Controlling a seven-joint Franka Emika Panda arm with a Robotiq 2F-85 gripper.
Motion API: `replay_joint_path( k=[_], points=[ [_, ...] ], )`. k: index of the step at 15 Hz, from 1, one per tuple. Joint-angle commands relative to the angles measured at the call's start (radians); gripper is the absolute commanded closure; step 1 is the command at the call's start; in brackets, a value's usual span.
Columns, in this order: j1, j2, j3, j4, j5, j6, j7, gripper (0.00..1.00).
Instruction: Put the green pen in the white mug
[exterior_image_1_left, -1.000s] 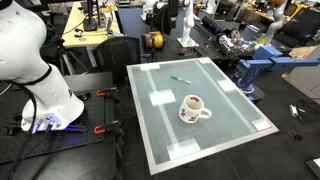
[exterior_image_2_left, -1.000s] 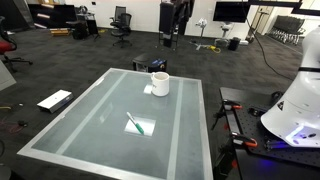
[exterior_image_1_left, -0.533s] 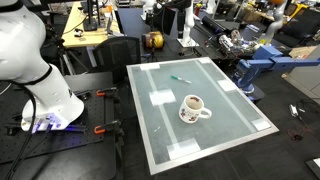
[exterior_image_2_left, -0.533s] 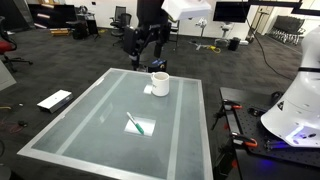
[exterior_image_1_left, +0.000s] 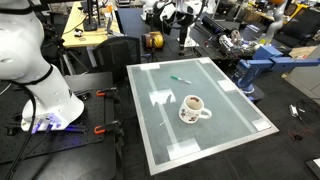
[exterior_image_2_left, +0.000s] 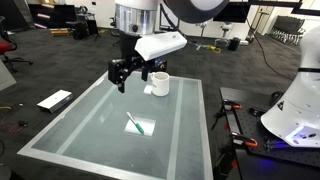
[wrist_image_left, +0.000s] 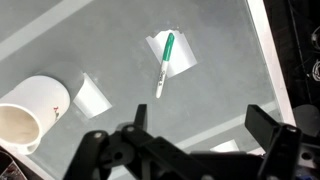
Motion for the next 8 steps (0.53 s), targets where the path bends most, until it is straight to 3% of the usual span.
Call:
replay_joint_path(
  k=[1, 8],
  points=[
    [0.03, 0.095, -0.048, 0.078, 0.033, 0.002, 0.009, 0.0],
    [0.03, 0.224, -0.074, 0.143, 0.134, -0.01, -0.059, 0.0]
  ],
)
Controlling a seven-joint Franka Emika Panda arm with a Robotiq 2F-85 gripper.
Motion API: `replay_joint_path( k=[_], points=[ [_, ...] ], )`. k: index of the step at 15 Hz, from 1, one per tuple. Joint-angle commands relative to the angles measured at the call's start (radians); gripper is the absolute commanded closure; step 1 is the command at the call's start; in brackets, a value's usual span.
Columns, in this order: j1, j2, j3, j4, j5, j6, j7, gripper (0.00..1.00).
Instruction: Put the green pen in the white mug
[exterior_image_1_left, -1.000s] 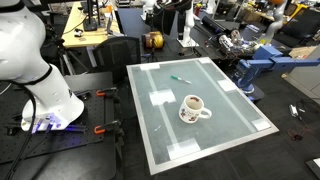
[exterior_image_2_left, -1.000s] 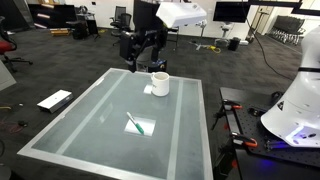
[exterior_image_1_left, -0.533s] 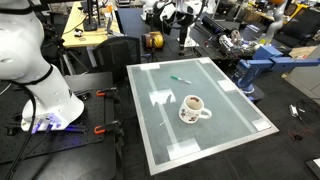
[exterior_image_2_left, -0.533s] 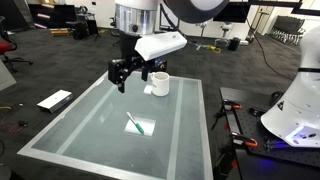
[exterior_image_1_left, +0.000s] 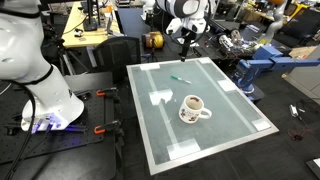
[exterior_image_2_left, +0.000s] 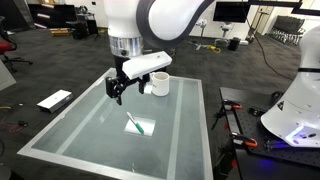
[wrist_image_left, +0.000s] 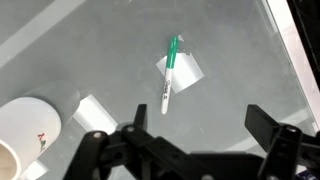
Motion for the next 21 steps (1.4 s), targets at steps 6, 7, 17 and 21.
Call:
replay_joint_path(
  k=[6, 7, 17, 21],
  points=[
    [0.031, 0.044, -0.034, 0.025, 0.055, -0.002, -0.042, 0.0],
    [0.031, 0.044, -0.034, 0.026, 0.055, -0.002, -0.042, 0.0],
    [0.054, 0.098, -0.067, 0.02, 0.054, 0.046, -0.039, 0.0],
    [0.053, 0.146, -0.068, 0.021, 0.063, 0.124, -0.05, 0.0]
  ],
)
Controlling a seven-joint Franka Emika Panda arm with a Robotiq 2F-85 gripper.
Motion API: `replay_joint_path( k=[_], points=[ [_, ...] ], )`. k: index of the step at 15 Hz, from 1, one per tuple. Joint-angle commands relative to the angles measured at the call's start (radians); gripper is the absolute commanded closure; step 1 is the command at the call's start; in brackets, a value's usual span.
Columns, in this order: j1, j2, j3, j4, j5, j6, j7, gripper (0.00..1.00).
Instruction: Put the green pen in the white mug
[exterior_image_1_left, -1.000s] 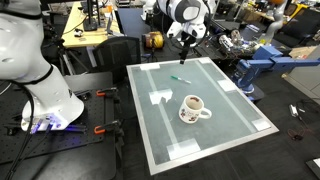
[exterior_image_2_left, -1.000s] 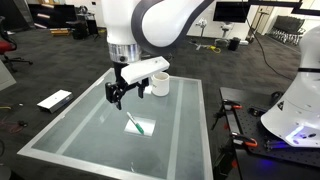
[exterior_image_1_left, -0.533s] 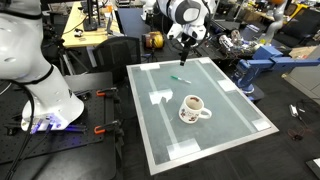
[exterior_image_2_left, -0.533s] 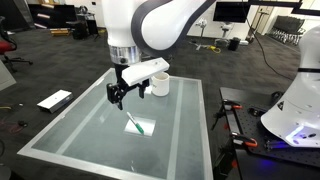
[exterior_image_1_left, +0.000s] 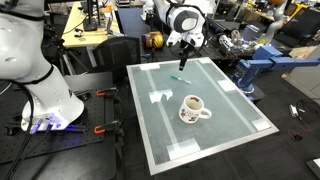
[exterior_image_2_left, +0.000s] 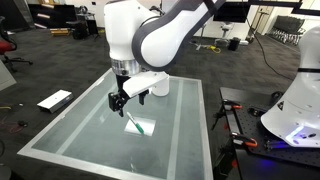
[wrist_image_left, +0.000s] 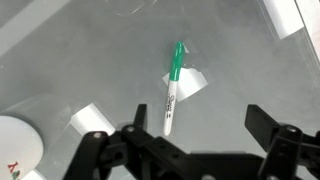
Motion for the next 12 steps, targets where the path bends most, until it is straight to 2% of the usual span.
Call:
replay_joint_path(
  k=[1, 11, 12],
  points=[
    [0.016, 0.038, -0.02, -0.002, 0.03, 0.072, -0.02, 0.0],
    [0.014, 0.1, -0.031, -0.006, 0.106, 0.103, -0.011, 0.0],
    [0.013, 0.104, -0.031, -0.005, 0.113, 0.102, -0.013, 0.03]
  ],
)
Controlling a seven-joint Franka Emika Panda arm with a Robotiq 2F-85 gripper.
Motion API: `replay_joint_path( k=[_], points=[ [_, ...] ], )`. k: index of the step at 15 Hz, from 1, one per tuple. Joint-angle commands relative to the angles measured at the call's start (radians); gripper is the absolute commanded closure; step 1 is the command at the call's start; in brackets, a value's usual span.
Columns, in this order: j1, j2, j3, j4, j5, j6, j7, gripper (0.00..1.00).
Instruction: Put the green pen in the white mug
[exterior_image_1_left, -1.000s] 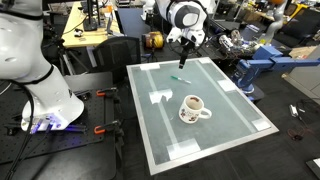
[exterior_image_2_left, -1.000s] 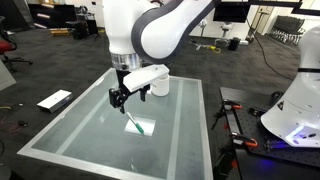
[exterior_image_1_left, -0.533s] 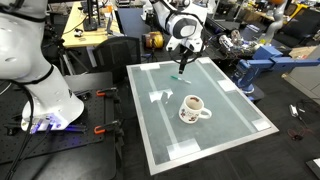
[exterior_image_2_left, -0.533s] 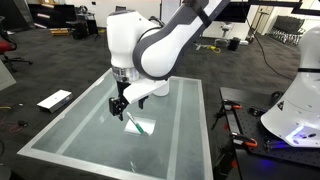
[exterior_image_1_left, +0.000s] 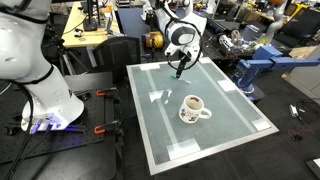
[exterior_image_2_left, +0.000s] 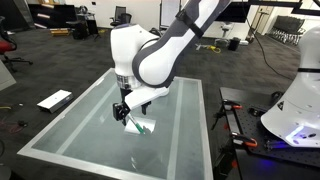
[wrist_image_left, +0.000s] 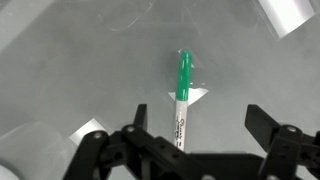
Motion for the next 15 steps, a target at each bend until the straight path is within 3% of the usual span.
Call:
replay_joint_path(
  k=[1, 5, 8, 15],
  points=[
    [0.011, 0.01, -0.016, -0.003, 0.041, 0.019, -0.014, 0.06],
    [0.007, 0.028, -0.017, 0.002, 0.061, 0.015, -0.018, 0.01],
    [0.01, 0.039, -0.022, 0.004, 0.069, 0.015, -0.014, 0.05],
    [0.021, 0.049, -0.043, 0.012, 0.058, 0.006, 0.003, 0.64]
  ],
)
